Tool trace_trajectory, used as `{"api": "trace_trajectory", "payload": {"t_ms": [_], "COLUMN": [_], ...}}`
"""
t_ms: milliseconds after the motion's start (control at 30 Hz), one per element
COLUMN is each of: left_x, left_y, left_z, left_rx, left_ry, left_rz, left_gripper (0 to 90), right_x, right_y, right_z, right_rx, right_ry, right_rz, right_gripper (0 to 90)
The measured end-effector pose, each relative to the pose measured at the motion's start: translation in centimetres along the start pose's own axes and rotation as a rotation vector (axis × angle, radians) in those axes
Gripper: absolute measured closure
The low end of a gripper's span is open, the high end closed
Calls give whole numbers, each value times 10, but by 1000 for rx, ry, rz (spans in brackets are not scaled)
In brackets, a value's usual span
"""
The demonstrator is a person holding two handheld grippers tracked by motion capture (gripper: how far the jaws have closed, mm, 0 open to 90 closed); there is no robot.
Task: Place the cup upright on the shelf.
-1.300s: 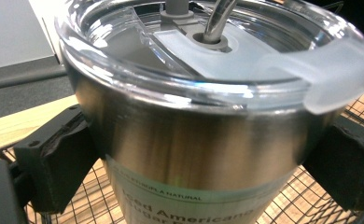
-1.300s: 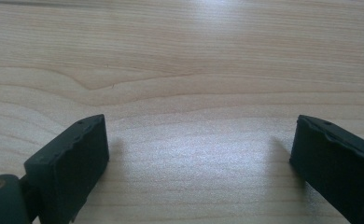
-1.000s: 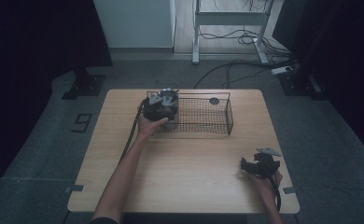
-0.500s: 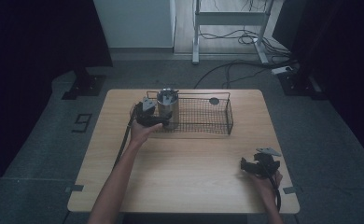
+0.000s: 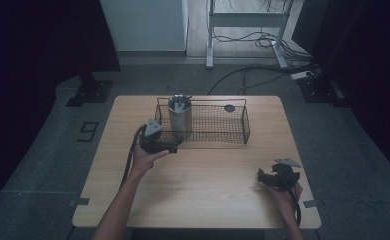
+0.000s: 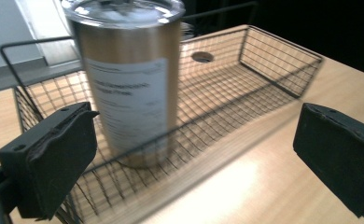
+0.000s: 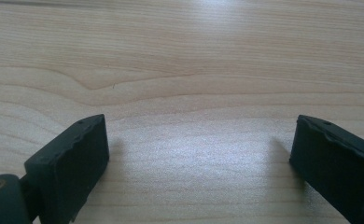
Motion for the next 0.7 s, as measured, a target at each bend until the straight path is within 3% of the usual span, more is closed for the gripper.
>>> {"api": "trace_trajectory", "payload": {"t_ms": [267,700], "left_x": [31,58], "left_y": [-26,-54], "left_z": [-16,-47], "left_rx": [-5,-46], "left_ry": [-1,-27], "left_rz": [-53,-125], "left_gripper": [11,5], "right_x": [0,0], "right_y": [0,0], "right_z": [0,0], "right_rx": [0,0], "right_ry": [-1,0], "right_rz": [0,0], "right_gripper": [41,41]}}
Point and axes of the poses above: each handheld gripper's, and its own axes: y roughly forward along the jaws, z roughly out of its top, x roughly to its right, the point moved 7 cm from there along y, roughly forward along the jaws, and after that the axes turned 11 degrees about y, right-handed, at the moved point
